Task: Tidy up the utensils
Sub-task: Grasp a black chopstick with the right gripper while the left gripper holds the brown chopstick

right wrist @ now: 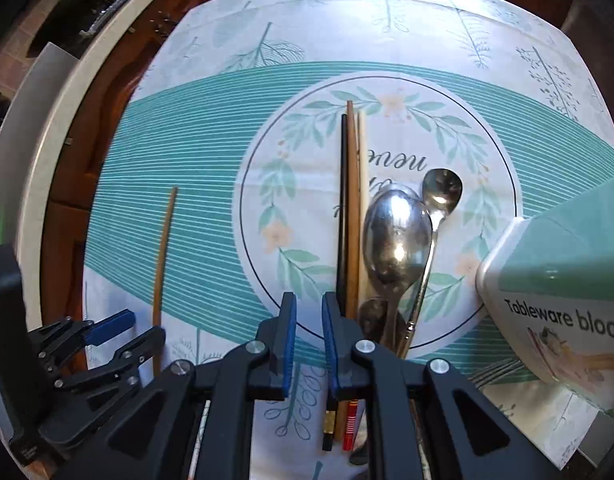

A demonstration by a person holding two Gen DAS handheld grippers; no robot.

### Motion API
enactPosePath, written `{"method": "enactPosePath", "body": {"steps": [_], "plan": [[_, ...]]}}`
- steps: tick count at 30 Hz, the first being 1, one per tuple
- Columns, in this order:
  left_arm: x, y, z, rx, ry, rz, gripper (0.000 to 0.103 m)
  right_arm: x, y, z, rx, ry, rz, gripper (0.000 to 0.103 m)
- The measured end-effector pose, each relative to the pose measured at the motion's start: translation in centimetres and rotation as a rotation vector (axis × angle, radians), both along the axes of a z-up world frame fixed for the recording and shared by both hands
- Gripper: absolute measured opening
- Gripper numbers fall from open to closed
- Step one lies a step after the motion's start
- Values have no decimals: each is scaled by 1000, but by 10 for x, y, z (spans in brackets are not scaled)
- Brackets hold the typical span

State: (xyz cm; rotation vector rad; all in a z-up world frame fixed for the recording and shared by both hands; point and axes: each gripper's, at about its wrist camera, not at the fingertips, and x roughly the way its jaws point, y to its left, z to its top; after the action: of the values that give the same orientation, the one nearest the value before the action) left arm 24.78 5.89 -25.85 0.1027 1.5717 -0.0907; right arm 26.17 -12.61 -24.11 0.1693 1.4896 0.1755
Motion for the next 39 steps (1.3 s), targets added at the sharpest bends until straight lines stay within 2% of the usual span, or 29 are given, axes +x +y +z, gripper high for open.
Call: {"method": "enactPosePath", "body": {"steps": [4,9,20,24,28,30,33,37,38,39], "plan": [[-6,-6,-3,21,-5,-21,35,1,0,-4,-54,7,-7,13],[-11,-22,4,15,0,-26,35,6,-3,-5,-60,11,-20,13],[-3,-5,-8,-7,24,-21,35,30,8,-16,-139,67,-25,11],[-1,-6,-8,0,42,-23,35,36,14,-13,-170,59,-6,11],[5,-8,-9,3,79,-26,35,39,34,-12,-247,52,52,13],[9,-9,-9,2,99,-31,35,41,40,-11,-266,54,78,11],[13,-10,-9,6,116,-42,35,43,43,-10,-246,83,94,7],[18,-11,-9,3,134,-42,35,40,43,-8,-217,94,114,6],[20,-12,-9,1,133,-46,33,38,43,-8,-212,89,114,6],[21,-12,-9,0,126,-55,27,34,42,-7,-203,83,113,6]]}}
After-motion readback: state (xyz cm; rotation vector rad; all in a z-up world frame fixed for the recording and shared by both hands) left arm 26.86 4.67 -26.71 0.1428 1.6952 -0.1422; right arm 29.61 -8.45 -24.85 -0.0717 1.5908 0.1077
